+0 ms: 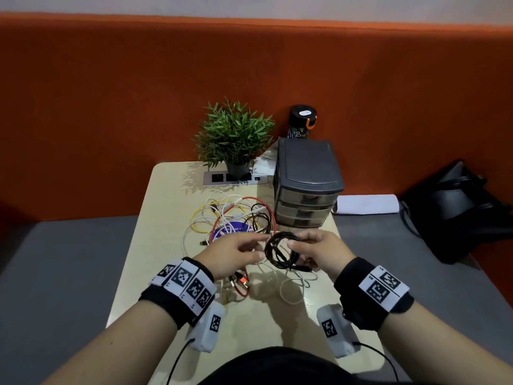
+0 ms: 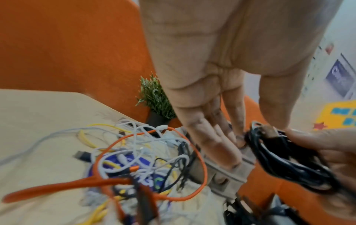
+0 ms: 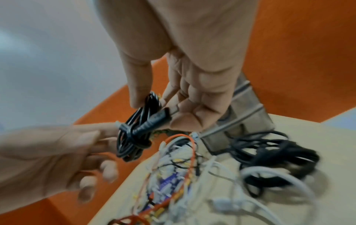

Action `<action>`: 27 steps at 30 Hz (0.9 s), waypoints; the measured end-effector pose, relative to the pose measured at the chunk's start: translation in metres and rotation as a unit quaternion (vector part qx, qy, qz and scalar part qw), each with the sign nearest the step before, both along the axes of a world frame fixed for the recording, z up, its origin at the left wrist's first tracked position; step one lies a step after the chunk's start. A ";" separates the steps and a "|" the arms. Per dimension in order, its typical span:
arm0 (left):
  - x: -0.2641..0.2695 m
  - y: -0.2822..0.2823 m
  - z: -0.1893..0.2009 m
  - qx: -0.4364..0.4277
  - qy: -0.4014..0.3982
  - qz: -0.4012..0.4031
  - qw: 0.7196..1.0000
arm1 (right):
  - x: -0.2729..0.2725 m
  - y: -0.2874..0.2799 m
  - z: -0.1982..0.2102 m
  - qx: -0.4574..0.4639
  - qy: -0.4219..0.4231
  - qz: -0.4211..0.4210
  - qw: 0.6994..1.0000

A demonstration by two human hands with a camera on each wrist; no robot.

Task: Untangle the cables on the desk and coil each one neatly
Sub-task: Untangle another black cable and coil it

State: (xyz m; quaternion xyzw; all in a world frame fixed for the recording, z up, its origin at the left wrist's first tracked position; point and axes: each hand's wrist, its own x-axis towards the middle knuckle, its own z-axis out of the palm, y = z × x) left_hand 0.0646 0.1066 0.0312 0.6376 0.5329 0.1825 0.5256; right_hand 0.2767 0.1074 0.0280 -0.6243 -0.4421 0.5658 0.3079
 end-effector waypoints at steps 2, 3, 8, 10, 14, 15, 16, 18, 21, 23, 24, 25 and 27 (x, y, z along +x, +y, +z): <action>-0.005 -0.003 -0.014 0.047 0.107 -0.011 0.993 | 0.018 -0.002 -0.016 -0.031 -0.026 -0.031 0.999; -0.007 -0.006 -0.020 0.066 0.150 -0.019 0.986 | 0.029 -0.003 -0.024 -0.042 -0.045 -0.043 0.997; -0.020 -0.023 -0.050 0.113 0.266 0.020 0.957 | 0.073 -0.014 -0.049 -0.094 -0.027 -0.167 0.981; -0.023 -0.029 -0.057 0.091 0.278 0.047 0.955 | 0.083 -0.018 -0.058 -0.123 0.000 -0.217 0.968; -0.026 -0.035 -0.063 0.039 0.284 0.064 0.956 | 0.095 -0.020 -0.079 -0.166 -0.016 -0.249 0.954; -0.027 -0.036 -0.064 0.032 0.283 0.069 0.956 | 0.097 -0.020 -0.084 -0.177 -0.015 -0.257 0.950; -0.027 -0.037 -0.064 0.027 0.283 0.075 0.956 | 0.098 -0.022 -0.088 -0.190 0.000 -0.273 0.943; -0.027 -0.037 -0.065 0.022 0.283 0.091 0.954 | 0.099 -0.026 -0.092 -0.208 0.026 -0.301 0.930; -0.028 -0.037 -0.065 0.025 0.288 0.102 0.952 | 0.100 -0.032 -0.102 -0.186 -0.033 -0.272 0.943; -0.029 -0.038 -0.066 0.029 0.289 0.104 0.951 | 0.097 -0.034 -0.107 -0.175 -0.085 -0.221 0.956; -0.029 -0.038 -0.066 0.031 0.288 0.106 0.951 | 0.092 -0.036 -0.104 -0.175 -0.081 -0.206 0.959; -0.030 -0.038 -0.065 0.035 0.288 0.108 0.951 | 0.086 -0.037 -0.101 -0.170 -0.069 -0.196 0.963; -0.031 -0.039 -0.065 0.043 0.284 0.116 0.951 | 0.073 -0.037 -0.097 -0.164 -0.060 -0.184 0.967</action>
